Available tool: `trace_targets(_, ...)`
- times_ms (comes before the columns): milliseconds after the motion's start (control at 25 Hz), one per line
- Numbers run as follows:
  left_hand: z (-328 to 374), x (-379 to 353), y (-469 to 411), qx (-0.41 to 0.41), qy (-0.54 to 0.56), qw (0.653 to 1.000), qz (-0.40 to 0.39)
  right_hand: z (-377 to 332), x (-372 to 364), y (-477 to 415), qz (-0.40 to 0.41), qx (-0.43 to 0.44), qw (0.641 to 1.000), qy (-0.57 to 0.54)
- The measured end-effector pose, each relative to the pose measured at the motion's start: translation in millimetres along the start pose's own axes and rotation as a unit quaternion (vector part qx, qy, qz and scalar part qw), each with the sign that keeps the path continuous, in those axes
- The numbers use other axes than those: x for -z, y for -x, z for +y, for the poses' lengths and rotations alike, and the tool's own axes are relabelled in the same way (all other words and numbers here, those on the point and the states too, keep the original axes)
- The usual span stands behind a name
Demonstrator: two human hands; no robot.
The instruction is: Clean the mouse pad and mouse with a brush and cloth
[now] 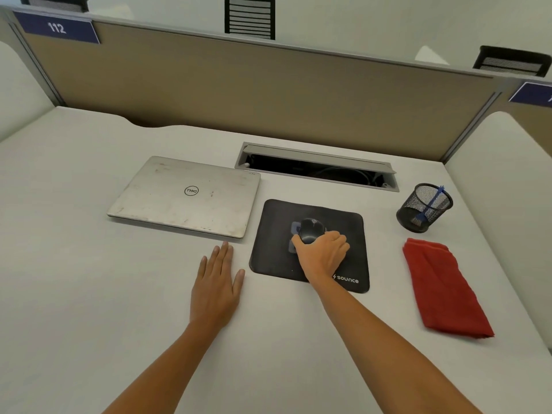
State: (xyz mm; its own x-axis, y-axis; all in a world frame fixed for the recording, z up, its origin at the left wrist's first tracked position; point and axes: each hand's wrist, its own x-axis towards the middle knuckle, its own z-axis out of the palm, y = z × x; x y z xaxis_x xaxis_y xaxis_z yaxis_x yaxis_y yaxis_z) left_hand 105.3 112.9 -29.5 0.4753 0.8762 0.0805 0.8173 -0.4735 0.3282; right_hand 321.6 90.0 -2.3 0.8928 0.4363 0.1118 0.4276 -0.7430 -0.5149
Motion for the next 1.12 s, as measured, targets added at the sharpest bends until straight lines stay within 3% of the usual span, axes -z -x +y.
trace_targets(440, 0.6, -0.1, -0.5, 0.004, 0.002, 1.000, 0.003, 12.1, -0.9, 14.8, 0.020, 0.054, 0.997, -0.042)
trace_targets(840, 0.2, -0.1, 1.0, 0.002, 0.008, 1.000, 0.014, 35.9, 9.5, 55.4, 0.099, 0.229, 0.967, -0.058)
trace_targets(1120, 18.6, 8.0, 0.7, 0.065, -0.020, 0.996, -0.051, 45.3, 12.7, 67.8, 0.034, 0.282, 0.959, -0.020)
